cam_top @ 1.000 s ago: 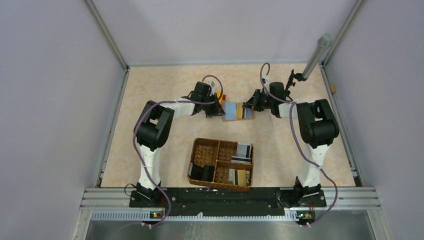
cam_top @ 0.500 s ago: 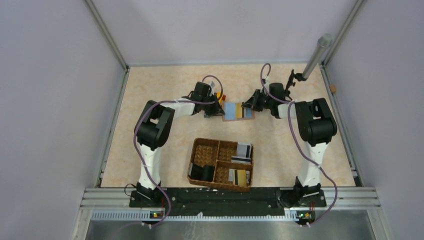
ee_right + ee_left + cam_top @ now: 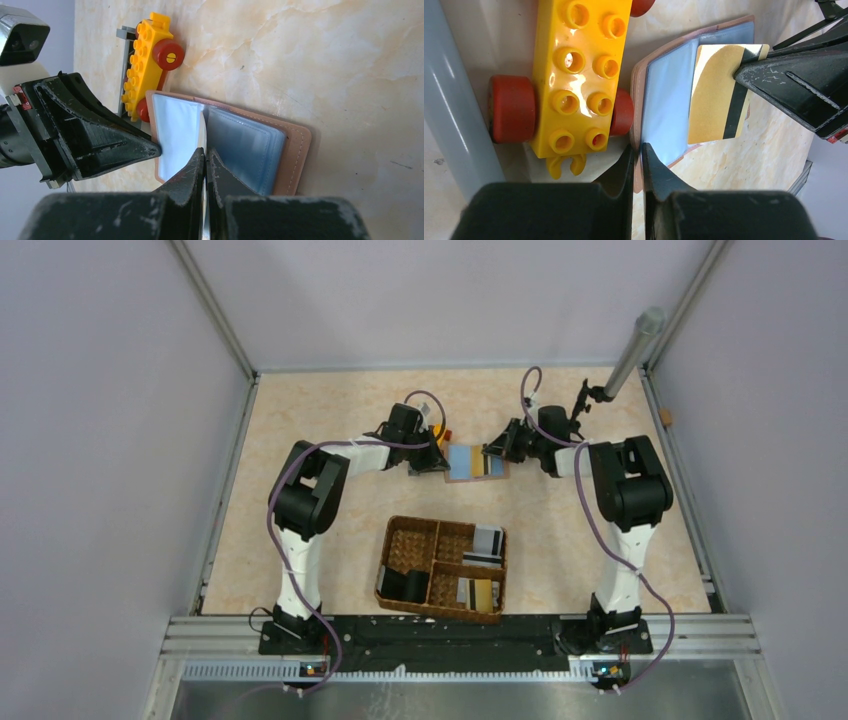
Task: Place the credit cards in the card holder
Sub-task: Insert the credit card into the card holder.
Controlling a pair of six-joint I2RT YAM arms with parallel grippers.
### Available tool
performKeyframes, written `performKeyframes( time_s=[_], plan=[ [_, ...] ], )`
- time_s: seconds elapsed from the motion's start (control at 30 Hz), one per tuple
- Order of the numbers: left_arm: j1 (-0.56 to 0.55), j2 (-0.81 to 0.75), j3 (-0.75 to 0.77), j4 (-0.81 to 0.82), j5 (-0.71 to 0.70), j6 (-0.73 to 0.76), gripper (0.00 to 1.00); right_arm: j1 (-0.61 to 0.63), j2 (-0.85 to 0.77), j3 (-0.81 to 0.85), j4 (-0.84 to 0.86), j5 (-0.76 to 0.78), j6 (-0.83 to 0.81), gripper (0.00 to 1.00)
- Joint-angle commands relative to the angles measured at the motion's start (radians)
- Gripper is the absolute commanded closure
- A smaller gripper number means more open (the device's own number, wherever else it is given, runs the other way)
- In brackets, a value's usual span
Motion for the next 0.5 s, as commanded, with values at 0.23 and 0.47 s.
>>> performKeyframes(
  time_s=[0.23, 0.47],
  plan=[
    [-0.002, 0.01, 0.029, 0.009, 0.014, 0.007, 0.94, 0.024, 0.03, -0.029, 0.033, -0.008, -0.004, 1.0],
    [-0.003, 0.008, 0.025, 0.012, 0.018, 0.007, 0.94, 0.025, 0.04, -0.036, 0.051, -0.017, 0.004, 1.0]
  ],
)
